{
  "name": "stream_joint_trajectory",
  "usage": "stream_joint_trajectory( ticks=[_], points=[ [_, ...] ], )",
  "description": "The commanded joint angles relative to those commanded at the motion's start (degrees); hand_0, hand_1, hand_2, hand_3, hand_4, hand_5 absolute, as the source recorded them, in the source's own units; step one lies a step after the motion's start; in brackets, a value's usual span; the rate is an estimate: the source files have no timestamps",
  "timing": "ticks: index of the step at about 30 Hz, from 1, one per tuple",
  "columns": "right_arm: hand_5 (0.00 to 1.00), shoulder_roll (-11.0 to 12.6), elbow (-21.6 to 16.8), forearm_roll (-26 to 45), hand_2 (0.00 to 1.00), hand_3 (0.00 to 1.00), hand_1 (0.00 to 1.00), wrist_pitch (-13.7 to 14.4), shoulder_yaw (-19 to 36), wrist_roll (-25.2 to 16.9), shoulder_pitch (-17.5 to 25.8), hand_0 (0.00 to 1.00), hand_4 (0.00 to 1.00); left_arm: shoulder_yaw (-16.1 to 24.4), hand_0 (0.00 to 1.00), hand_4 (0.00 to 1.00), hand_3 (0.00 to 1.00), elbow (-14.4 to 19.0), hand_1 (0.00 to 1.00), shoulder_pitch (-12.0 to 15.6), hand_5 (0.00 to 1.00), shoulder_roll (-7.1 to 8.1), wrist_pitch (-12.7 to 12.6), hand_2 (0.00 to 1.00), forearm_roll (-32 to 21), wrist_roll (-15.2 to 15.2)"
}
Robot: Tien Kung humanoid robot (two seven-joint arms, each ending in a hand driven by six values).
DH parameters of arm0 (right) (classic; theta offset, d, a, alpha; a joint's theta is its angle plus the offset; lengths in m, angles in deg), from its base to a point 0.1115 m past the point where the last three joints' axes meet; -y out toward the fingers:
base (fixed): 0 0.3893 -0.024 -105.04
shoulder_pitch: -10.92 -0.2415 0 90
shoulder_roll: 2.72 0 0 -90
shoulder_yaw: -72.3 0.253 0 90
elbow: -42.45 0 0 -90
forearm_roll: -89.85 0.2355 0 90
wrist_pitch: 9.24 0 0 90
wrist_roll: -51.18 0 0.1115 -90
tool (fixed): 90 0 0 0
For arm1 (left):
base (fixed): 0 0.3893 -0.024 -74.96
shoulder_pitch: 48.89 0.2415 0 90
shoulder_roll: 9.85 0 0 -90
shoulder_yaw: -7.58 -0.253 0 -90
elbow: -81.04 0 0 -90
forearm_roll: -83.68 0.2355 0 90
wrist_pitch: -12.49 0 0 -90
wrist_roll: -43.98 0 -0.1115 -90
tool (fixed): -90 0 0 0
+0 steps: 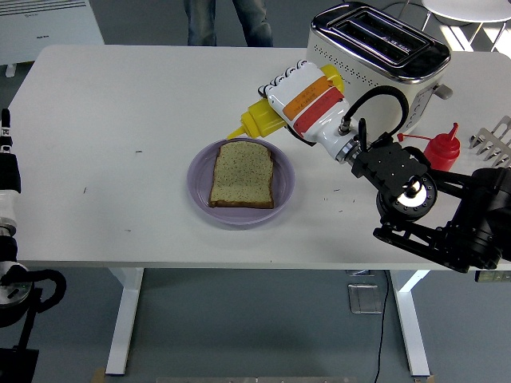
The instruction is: Pick up the cup,pour liquid into bread,place the cup on the desk
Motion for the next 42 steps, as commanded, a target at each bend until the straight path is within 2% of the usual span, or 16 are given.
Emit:
stream_joint_trajectory(
  ticks=[6,9,11,18,21,26,31,32,34,39,42],
  points=[
    [0.058,1.1,-2.33,0.0,0.285,0.407,0.192,0.39,5.7,1.55,-0.98,0.234,0.222,0.05,0.881,0.543,0.761,-0.02,0.886,0.02,0.998,0.04,-0.01,0.873,-0.04,0.0],
    [0.058,1.21,-3.13,0.0,0.285,0.407,0.192,0.29,6.82,1.73,-1.12,0.234,0.222,0.01,0.881,0.543,0.761,0.0,0.886,-0.02,0.998,0.06,0.01,0.873,0.0,0.0],
    [0.056,1.14,-3.36,0.0,0.287,0.408,0.193,0.29,6.85,1.82,-1.06,0.235,0.223,0.01,0.881,0.543,0.761,0.01,0.886,-0.01,0.998,0.08,0.01,0.873,0.01,0.0],
    [0.056,-0.99,-0.64,0.0,0.289,0.408,0.196,0.12,-1.93,0.44,-0.79,0.237,0.223,-0.03,0.881,0.542,0.762,-0.03,0.886,-0.04,0.998,-0.01,0.02,0.873,0.0,0.0],
    [0.056,-0.97,-0.85,0.0,0.289,0.408,0.196,0.22,-2.01,0.4,-0.85,0.237,0.223,0.15,0.881,0.542,0.762,-0.02,0.886,0.0,0.998,0.01,-0.04,0.873,-0.05,-0.03],
    [0.055,-0.23,-2.52,0.0,0.289,0.408,0.197,0.18,0.95,0.85,-1.53,0.239,0.222,0.06,0.881,0.543,0.762,-0.01,0.886,-0.06,0.998,0.01,-0.03,0.873,-0.04,0.0],
    [0.055,1.14,-7.35,0.0,0.289,0.407,0.195,4.06,5.86,-0.42,1.31,0.236,0.224,0.01,0.881,0.542,0.762,0.02,0.886,-0.07,0.998,0.01,-0.05,0.873,0.0,-0.02],
    [0.055,1.44,-9.3,0.0,0.289,0.407,0.195,4.86,7.66,-0.93,2.61,0.236,0.224,0.02,0.881,0.542,0.762,0.01,0.886,-0.04,0.998,0.01,-0.07,0.873,-0.01,-0.02],
    [0.055,1.67,-11.44,0.92,0.289,0.407,0.195,5.34,9.5,-1.54,3.79,0.236,0.224,0.0,0.881,0.542,0.762,0.0,0.886,-0.01,0.998,0.01,-0.07,0.873,-0.03,-0.02],
    [0.05,2.18,-19.24,12.99,0.289,0.407,0.197,6.07,16.42,-3.47,7.13,0.231,0.23,-0.09,0.882,0.543,0.762,-0.01,0.886,0.02,0.998,-0.01,-0.09,0.873,-0.05,0.0],
    [0.048,2.26,-23.94,20.06,0.291,0.408,0.199,5.23,20.02,-5.5,8.82,0.232,0.235,-0.22,0.882,0.543,0.762,-0.03,0.886,0.0,0.998,-0.04,-0.09,0.873,-0.06,0.02]
  ],
)
